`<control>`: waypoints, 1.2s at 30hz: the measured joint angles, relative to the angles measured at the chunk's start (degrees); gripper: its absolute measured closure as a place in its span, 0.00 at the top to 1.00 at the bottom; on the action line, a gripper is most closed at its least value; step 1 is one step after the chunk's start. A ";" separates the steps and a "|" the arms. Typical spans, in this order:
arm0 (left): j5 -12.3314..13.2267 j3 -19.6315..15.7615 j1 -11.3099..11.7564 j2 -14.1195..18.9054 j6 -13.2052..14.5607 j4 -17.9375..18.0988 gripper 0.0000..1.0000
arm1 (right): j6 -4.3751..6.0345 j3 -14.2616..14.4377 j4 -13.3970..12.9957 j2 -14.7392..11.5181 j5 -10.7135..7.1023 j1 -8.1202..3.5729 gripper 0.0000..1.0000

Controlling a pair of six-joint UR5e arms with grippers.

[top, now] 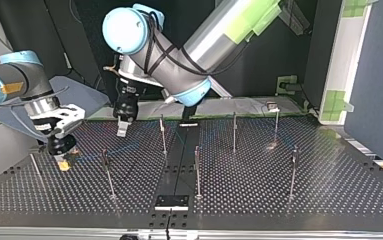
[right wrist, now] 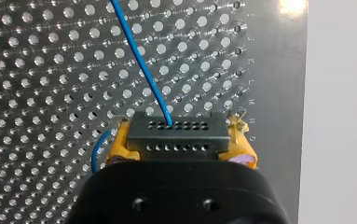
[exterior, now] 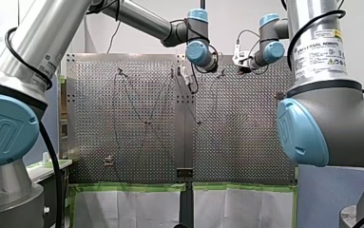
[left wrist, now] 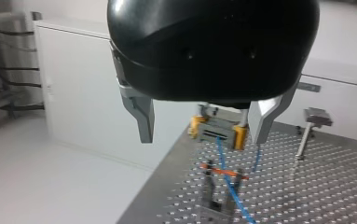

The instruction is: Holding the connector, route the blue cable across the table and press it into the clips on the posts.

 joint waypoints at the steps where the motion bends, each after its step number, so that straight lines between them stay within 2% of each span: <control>1: -0.26 -0.52 -0.03 0.53 -0.21 0.53 1.00 | 0.00 0.00 0.00 0.00 0.00 0.02 0.00; 11: -0.87 -6.25 0.05 6.26 -4.40 6.28 1.00 | 0.00 0.00 0.04 0.00 0.00 0.22 0.00; 16: -2.42 -8.84 0.47 8.66 -5.89 8.85 1.00 | -0.01 0.00 0.17 0.00 0.00 0.46 0.00; 27: -7.00 -15.03 0.77 6.56 -6.82 15.05 1.00 | -0.03 0.02 0.21 -0.01 0.09 0.61 0.00; 36: -8.05 -20.43 0.94 6.43 -6.84 20.45 1.00 | -0.03 0.06 0.27 -0.01 0.21 0.62 0.00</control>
